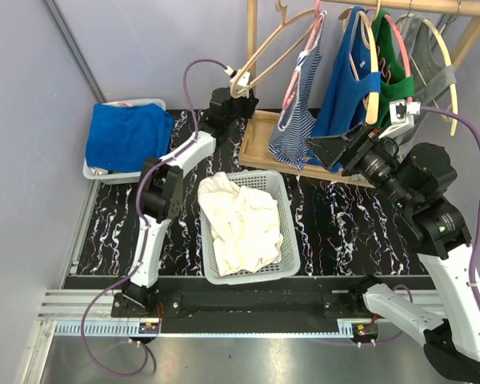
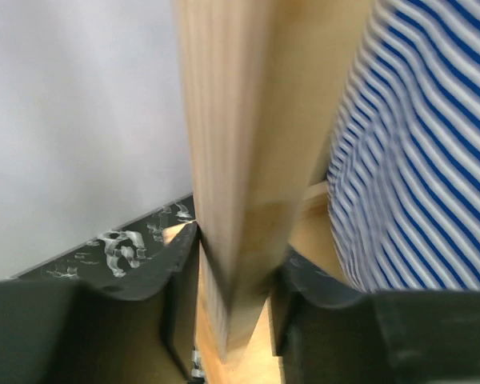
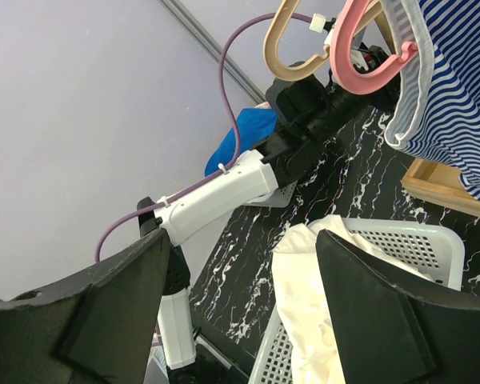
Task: Remove the tank top from the hanger
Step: Move the clothesline to the center of the board.
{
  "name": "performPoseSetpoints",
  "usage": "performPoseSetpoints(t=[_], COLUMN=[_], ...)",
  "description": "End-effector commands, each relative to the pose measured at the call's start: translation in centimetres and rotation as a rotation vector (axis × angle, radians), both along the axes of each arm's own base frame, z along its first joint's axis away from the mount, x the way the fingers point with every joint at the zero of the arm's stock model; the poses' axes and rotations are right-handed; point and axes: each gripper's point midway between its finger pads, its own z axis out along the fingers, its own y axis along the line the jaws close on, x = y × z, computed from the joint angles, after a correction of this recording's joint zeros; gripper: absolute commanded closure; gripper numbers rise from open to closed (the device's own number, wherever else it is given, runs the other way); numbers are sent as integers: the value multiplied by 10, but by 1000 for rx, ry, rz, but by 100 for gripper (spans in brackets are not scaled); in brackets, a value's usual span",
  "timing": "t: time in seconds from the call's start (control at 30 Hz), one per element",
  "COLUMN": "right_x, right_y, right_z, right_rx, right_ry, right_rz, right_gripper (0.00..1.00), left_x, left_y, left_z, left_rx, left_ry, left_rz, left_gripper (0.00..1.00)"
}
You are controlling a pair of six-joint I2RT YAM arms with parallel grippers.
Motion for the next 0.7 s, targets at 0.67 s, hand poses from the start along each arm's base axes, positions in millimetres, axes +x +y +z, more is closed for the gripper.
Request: performPoseSetpoints(t=[0.67], right_x=[-14], right_y=[-17], right_z=[6], right_rx=[12], right_ry=[-48], right_rz=[-54], right_gripper=[16], left_x=[-8], left_y=[145], left_z=[42], left_rx=[164], left_ry=[-34], left_rz=[403], left_gripper=[100])
